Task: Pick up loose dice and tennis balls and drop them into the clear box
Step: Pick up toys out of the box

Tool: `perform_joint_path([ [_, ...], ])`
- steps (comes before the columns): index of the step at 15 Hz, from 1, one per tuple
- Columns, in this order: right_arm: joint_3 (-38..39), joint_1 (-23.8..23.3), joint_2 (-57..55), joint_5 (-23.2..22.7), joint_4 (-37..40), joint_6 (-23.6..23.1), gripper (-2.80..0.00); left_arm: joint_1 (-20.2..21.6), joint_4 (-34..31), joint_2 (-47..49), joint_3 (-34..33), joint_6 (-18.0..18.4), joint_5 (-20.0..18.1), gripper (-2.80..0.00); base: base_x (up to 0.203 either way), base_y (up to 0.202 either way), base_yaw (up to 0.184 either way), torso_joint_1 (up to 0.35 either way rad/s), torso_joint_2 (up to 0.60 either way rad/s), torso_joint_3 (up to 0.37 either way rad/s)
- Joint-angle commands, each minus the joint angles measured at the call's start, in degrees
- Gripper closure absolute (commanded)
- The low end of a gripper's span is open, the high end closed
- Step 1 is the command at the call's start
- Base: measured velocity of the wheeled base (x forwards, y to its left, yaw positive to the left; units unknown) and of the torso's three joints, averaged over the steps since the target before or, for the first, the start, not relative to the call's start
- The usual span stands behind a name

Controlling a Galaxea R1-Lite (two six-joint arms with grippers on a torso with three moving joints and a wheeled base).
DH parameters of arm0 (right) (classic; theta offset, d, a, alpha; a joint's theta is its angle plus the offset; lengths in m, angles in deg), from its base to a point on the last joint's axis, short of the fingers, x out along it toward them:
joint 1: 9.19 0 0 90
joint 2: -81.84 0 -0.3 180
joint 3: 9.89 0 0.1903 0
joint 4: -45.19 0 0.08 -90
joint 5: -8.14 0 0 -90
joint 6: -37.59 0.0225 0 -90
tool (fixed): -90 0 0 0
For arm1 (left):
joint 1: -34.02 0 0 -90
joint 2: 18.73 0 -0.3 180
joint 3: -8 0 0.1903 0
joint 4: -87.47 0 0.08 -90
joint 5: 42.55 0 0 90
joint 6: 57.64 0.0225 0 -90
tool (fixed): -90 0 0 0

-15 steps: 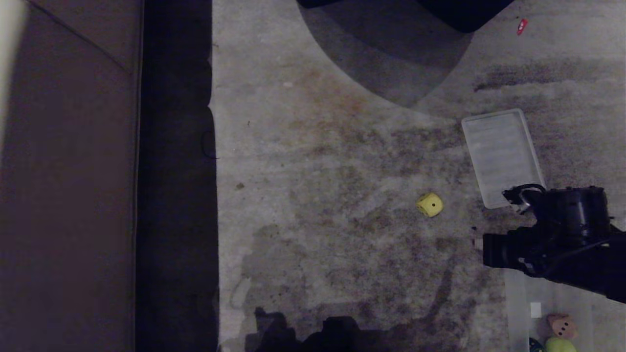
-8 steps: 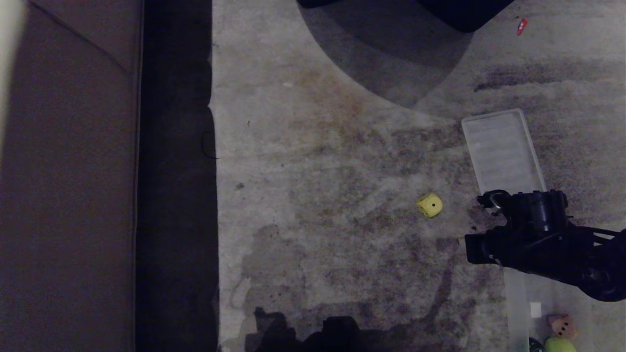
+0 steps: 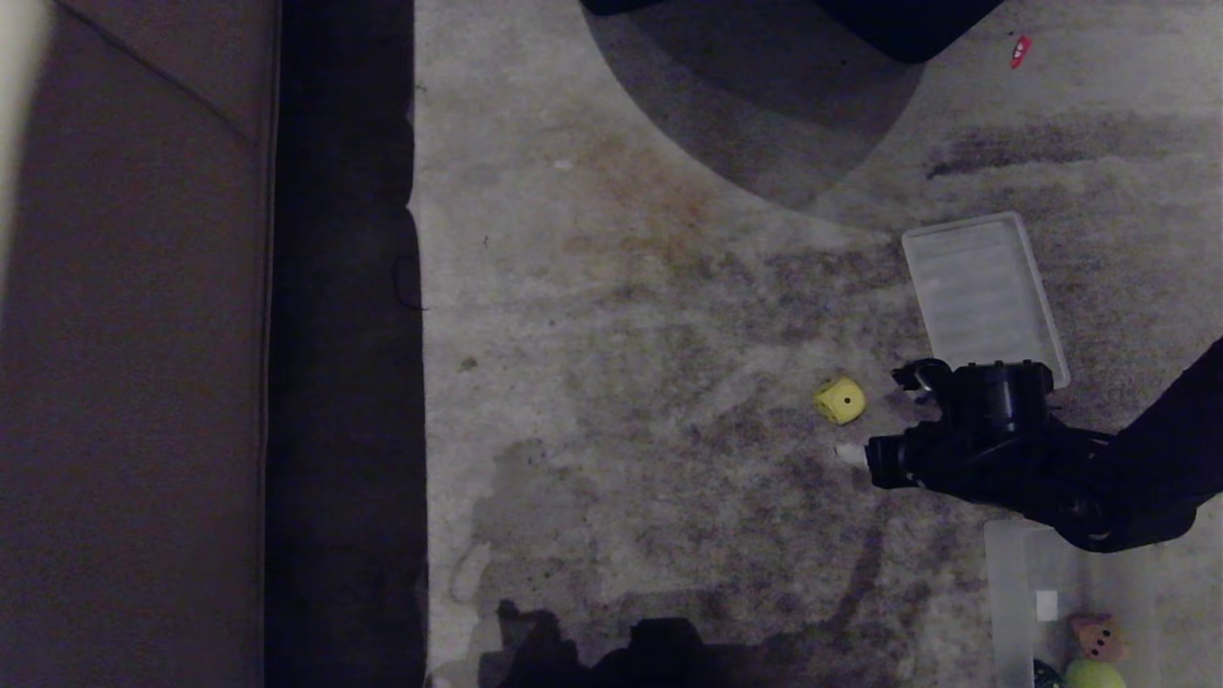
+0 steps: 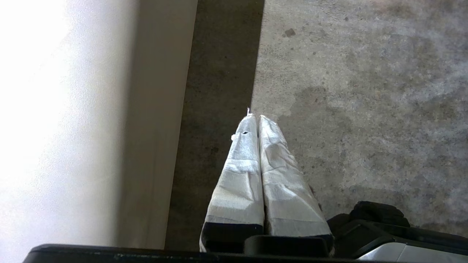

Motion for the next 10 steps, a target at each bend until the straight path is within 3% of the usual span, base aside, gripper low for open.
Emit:
perform_joint_path([
  [1,-1.54,-0.03,-4.04,-2.66,-4.08,-0.20,-2.80,0.01,0.02,0.02,0.00,-0.07,0.07,0.00,0.000,0.000,0.000,0.000,0.00,0.000],
  [7,-4.03,-2.39,-6.07,-3.96,-7.03,-13.73,-2.80,0.01,0.02,0.00,0.00,-0.07,0.03,0.00,0.000,0.000,0.000,0.000,0.00,0.000],
  [10,-5.61,-2.91,-6.36,-4.20,-7.24,-16.36,-2.80,0.01,0.02,0.01,0.00,-0.07,0.07,0.00,0.000,0.000,0.000,0.000,0.00,0.000],
])
